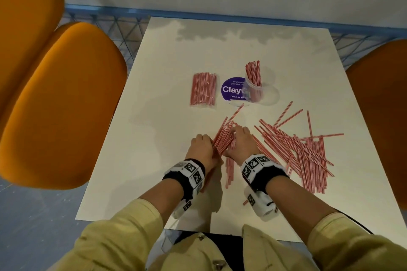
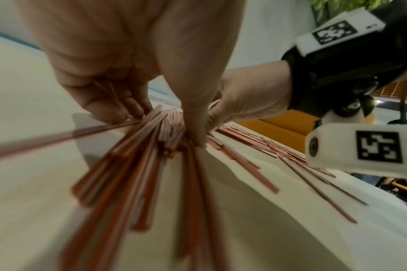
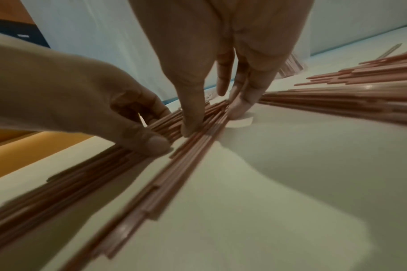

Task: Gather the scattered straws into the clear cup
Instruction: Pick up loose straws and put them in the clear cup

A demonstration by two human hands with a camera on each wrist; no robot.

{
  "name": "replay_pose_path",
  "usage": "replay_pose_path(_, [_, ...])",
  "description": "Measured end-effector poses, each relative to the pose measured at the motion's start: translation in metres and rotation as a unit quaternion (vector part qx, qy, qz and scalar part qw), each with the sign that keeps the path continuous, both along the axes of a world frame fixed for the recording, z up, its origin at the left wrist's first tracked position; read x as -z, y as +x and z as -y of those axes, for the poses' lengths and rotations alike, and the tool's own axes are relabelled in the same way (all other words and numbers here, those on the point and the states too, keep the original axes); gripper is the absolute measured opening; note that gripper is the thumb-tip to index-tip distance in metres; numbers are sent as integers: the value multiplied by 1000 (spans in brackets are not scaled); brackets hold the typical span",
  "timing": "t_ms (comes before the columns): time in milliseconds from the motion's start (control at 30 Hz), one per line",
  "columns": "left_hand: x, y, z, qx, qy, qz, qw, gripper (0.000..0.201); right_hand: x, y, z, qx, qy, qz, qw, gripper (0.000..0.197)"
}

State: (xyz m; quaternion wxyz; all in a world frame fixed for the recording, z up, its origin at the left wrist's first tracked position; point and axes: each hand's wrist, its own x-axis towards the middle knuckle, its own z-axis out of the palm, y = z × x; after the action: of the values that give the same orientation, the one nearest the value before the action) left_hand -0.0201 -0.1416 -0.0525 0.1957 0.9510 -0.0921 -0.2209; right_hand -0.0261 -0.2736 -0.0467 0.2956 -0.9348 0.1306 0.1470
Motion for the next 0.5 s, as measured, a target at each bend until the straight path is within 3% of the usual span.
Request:
replay_pose_path(200, [1,-6,19,2,43,16,999,29,8,4,-3,108,72,-2,992,68])
replay_pose_path(300, [2,-6,24,9,47,9,999,29,7,5,-4,157,119,-4,980,54])
replay_pose_path(433, [-2,-2,28,-25,-2,-39,999,34,8,8,-8,155,166,-43,973,13])
replay_pose_path(500, [-6,1,30,-69,-43,-83,993,44,12,8,-9,154,188,-58,968,15])
